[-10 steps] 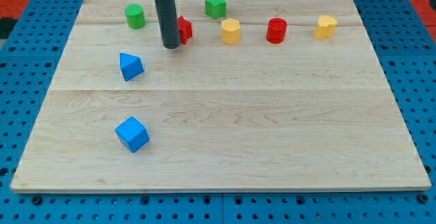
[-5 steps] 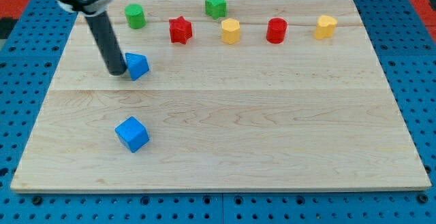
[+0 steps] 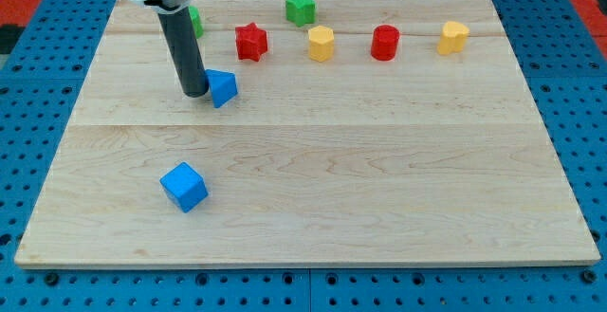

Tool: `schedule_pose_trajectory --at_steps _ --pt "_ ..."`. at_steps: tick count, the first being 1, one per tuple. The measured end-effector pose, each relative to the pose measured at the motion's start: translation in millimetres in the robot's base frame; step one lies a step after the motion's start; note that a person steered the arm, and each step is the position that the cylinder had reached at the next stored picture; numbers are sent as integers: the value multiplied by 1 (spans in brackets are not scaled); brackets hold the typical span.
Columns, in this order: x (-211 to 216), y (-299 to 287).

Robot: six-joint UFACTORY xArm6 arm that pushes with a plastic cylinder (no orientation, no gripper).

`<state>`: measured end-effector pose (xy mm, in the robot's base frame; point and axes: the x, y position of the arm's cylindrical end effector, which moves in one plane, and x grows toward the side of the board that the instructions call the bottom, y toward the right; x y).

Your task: Move the blue triangle towards bottom right

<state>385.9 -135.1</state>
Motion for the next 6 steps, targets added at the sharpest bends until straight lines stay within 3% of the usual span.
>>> schedule_pose_trajectory --at_steps 5,6 --pt "-36 38" --pt "-27 51"
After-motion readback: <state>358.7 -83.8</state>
